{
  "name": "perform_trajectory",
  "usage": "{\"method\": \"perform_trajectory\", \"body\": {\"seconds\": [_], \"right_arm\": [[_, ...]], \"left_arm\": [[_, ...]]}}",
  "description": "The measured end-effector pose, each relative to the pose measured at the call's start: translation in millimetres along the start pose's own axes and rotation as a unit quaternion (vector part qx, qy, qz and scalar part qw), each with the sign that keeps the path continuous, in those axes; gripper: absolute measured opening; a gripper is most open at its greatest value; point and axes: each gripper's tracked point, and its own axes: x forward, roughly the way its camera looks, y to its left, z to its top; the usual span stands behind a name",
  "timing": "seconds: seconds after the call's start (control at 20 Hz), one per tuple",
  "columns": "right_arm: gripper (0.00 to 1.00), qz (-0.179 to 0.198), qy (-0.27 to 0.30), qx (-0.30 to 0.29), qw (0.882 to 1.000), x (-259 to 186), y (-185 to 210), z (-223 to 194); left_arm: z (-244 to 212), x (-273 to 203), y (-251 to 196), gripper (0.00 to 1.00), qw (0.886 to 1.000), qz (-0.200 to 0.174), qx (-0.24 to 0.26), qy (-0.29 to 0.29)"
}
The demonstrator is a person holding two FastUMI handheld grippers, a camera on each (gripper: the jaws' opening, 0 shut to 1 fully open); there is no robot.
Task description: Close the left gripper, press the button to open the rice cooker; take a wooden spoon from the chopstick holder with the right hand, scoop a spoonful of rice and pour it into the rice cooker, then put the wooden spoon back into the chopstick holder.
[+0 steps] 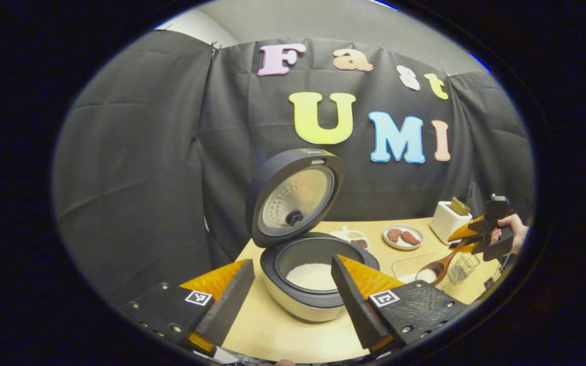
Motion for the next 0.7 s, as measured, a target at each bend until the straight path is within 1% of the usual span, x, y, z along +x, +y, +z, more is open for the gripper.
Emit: {"method": "perform_trajectory", "body": {"seconds": [0.15, 0.25, 0.3, 0.35, 0.4, 0.5, 0.55, 0.6, 0.65, 0.7], "right_arm": [[0.25, 0.019, 0.005, 0.021, 1.000, -6, 15, 5], [0.24, 0.035, 0.011, 0.017, 0.999, -9, 30, 6], [0.21, 0.045, 0.012, 0.012, 0.999, -11, 40, 7], [0.24, 0.057, 0.015, 0.008, 0.998, -12, 53, 6], [0.24, 0.069, 0.020, 0.004, 0.997, -13, 67, 5], [0.24, 0.100, 0.031, -0.001, 0.994, -14, 97, 0], [0.20, 0.117, 0.038, -0.005, 0.992, -10, 111, -5], [0.24, 0.125, 0.043, -0.005, 0.991, -7, 122, -9], [0.24, 0.131, 0.049, -0.006, 0.990, -2, 133, -14], [0.24, 0.137, 0.056, -0.009, 0.989, 4, 144, -20]], "left_arm": [[-2, 2, 4, 0.94, 1.000, 0.002, -0.017, 0.003], [-7, 3, 7, 0.93, 1.000, 0.005, -0.028, 0.005], [-10, 2, 10, 0.93, 0.999, 0.008, -0.031, 0.006], [-11, 0, 14, 0.96, 0.999, 0.011, -0.032, 0.006], [-13, 0, 16, 0.94, 0.999, 0.014, -0.032, 0.006], [-15, -1, 24, 0.94, 0.999, 0.021, -0.035, 0.007], [-16, -3, 28, 0.94, 0.999, 0.024, -0.038, 0.007], [-18, -5, 32, 0.94, 0.999, 0.028, -0.042, 0.007], [-19, -5, 36, 0.96, 0.998, 0.032, -0.044, 0.007], [-19, -6, 39, 0.96, 0.998, 0.036, -0.046, 0.006]]}}
